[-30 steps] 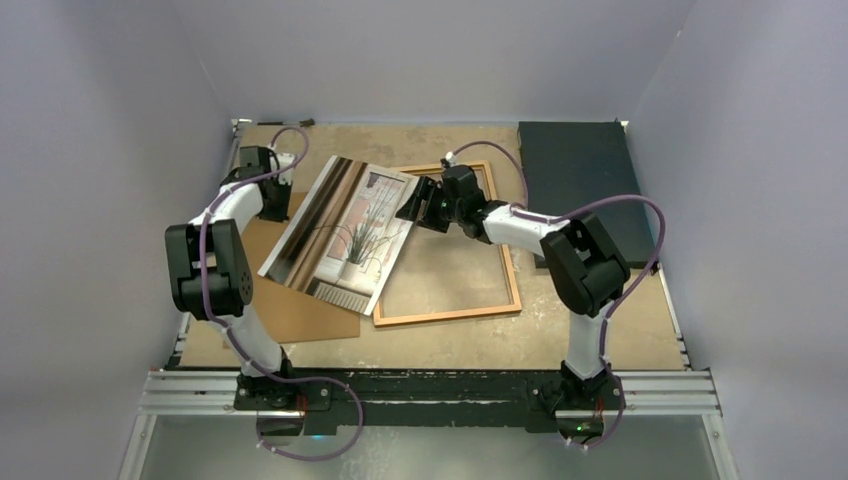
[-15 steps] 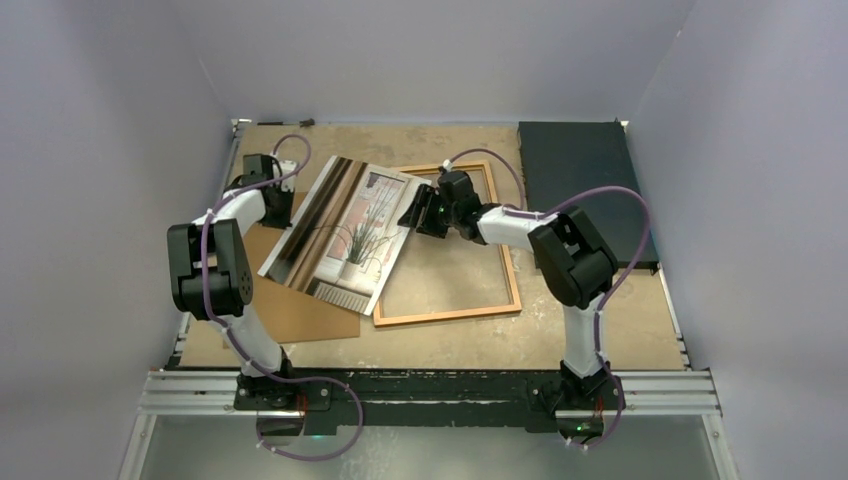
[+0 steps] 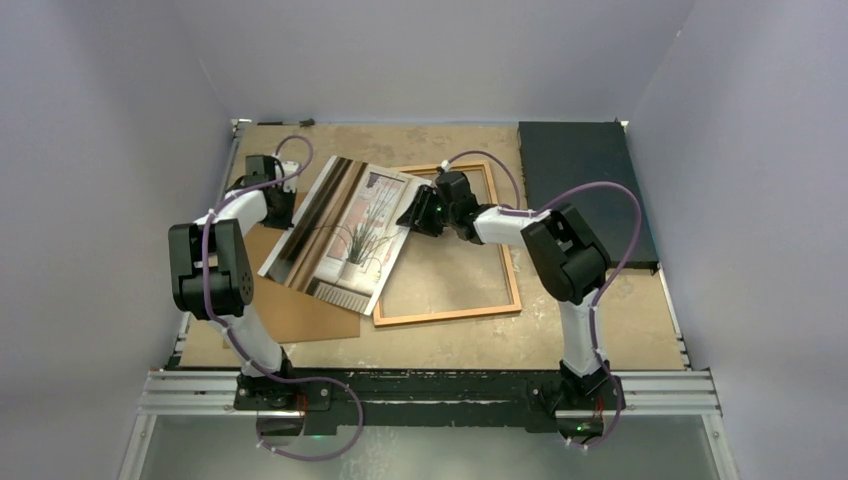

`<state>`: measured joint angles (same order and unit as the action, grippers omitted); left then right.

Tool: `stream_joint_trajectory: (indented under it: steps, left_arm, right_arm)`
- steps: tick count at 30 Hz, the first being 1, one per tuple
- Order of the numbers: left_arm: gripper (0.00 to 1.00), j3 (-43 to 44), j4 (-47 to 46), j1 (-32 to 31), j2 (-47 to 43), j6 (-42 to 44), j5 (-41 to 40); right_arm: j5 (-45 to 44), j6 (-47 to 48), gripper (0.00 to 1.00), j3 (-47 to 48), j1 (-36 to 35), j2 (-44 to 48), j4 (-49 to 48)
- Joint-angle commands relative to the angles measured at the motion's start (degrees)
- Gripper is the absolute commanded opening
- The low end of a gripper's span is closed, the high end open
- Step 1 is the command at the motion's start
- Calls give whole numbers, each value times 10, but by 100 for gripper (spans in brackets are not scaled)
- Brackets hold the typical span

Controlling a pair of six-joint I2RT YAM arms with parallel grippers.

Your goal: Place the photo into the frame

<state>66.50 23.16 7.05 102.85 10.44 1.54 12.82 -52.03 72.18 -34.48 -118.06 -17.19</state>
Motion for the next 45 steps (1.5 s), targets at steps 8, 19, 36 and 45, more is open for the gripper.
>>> stream_joint_trajectory:
  steps: [8, 19, 36, 45]
  left_arm:
    - [0, 46, 52, -15, -77, -21, 49]
    - [0, 204, 237, -50, -107, -117, -120]
    - [0, 280, 389, -57, -93, -264, -224]
    - [0, 303, 416, -57, -85, -247, -102]
  right_arm:
    - [30, -62, 4, 27, 5, -5, -70]
    - [11, -60, 0, 40, 3, 41, -72]
    - [-1, -61, 0, 44, 1, 77, -47]
    - [-7, -69, 0, 31, -4, 114, -62]
